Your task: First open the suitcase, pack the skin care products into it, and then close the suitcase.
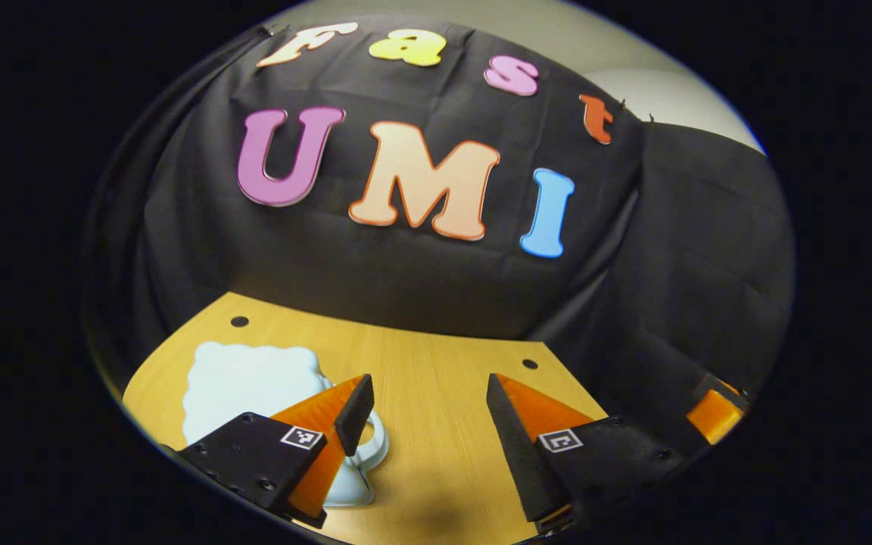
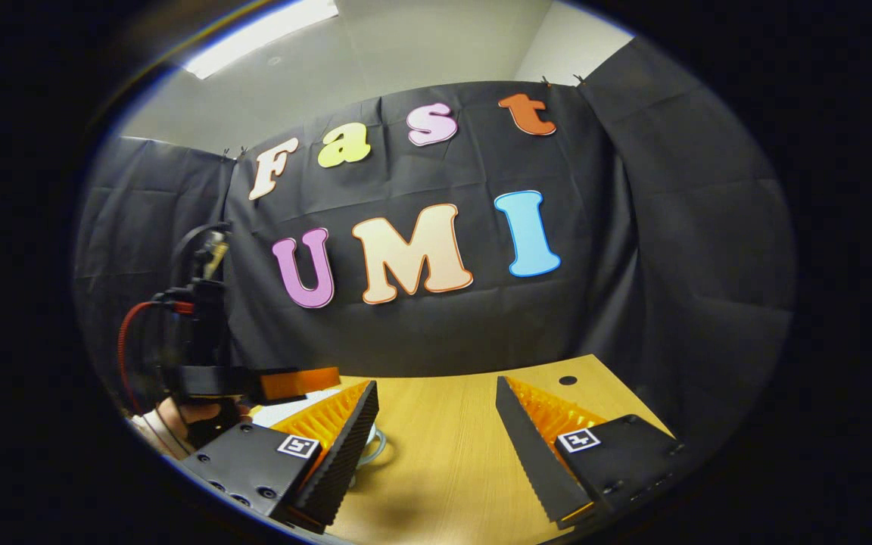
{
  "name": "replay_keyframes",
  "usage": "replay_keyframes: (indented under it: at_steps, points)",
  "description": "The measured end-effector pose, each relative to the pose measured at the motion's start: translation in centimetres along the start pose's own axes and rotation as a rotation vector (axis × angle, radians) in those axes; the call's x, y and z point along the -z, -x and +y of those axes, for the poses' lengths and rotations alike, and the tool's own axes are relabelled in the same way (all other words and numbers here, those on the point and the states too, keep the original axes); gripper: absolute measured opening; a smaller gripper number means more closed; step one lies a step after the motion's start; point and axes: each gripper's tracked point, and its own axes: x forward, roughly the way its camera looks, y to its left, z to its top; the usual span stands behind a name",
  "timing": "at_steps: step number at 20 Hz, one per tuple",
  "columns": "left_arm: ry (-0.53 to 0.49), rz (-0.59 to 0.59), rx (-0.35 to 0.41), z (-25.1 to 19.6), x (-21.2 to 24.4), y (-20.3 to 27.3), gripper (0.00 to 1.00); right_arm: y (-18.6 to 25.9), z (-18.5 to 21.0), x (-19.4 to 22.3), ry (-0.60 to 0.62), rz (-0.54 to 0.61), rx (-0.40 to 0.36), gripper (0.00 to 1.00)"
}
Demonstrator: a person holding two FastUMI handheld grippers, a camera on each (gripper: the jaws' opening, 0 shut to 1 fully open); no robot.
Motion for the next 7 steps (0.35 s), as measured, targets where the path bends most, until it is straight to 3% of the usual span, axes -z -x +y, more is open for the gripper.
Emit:
replay_keyframes:
  at_steps: [4, 7]
  points:
    - [-0.070, -0.130, -0.040, -0.7, -1.3, 4.4, 0.94, 0.5, 0.0, -0.9, 0.001, -0.029, 0.007, 0.98]
    - [-0.095, -0.131, -0.044, -1.4, -0.1, 6.0, 0.95, 1.2, 0.2, -1.0, 0.005, -0.034, 0.013, 0.98]
